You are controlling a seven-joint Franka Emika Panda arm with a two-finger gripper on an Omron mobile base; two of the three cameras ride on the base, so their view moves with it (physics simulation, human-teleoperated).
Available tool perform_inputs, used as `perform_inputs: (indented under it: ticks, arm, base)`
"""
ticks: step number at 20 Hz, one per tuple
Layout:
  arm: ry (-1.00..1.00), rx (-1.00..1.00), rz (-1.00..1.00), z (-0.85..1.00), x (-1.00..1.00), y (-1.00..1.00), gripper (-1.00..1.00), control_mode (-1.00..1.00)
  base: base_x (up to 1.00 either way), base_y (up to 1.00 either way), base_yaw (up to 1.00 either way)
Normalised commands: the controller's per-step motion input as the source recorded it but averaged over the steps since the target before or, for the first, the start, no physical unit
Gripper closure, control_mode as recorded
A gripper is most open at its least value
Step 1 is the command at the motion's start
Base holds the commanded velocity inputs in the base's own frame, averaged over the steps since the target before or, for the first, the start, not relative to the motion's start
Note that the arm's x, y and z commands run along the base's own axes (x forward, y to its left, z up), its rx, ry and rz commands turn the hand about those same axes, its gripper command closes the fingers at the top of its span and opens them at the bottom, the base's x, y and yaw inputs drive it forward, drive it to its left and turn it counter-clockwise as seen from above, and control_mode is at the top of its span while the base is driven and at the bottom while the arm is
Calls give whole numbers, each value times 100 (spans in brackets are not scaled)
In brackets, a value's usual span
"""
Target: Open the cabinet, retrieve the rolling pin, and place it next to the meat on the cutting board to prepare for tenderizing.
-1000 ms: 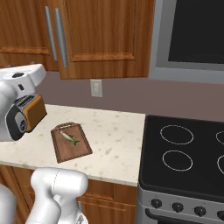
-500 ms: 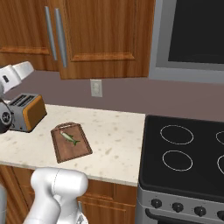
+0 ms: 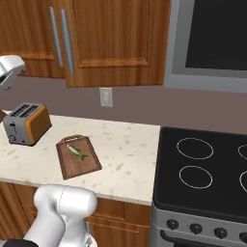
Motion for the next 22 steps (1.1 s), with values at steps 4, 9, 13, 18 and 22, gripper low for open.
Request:
perform_inputs:
  ticks: [4, 9, 13, 18, 22]
  arm:
    - [10, -21, -3, -14, 43, 0, -100, -100]
    - [4, -19, -1, -35, 39, -1, -100, -100]
    - [2, -13, 0, -31, 18, -9, -100, -100]
    - [6, -9, -2, -13, 43, -18, -100, -100]
    - [6, -8, -2, -3, 46, -10, -100, -100]
  base:
    - [0, 0, 0]
    - [0, 0, 0]
    - [0, 0, 0]
    - [0, 0, 0]
    - [0, 0, 0]
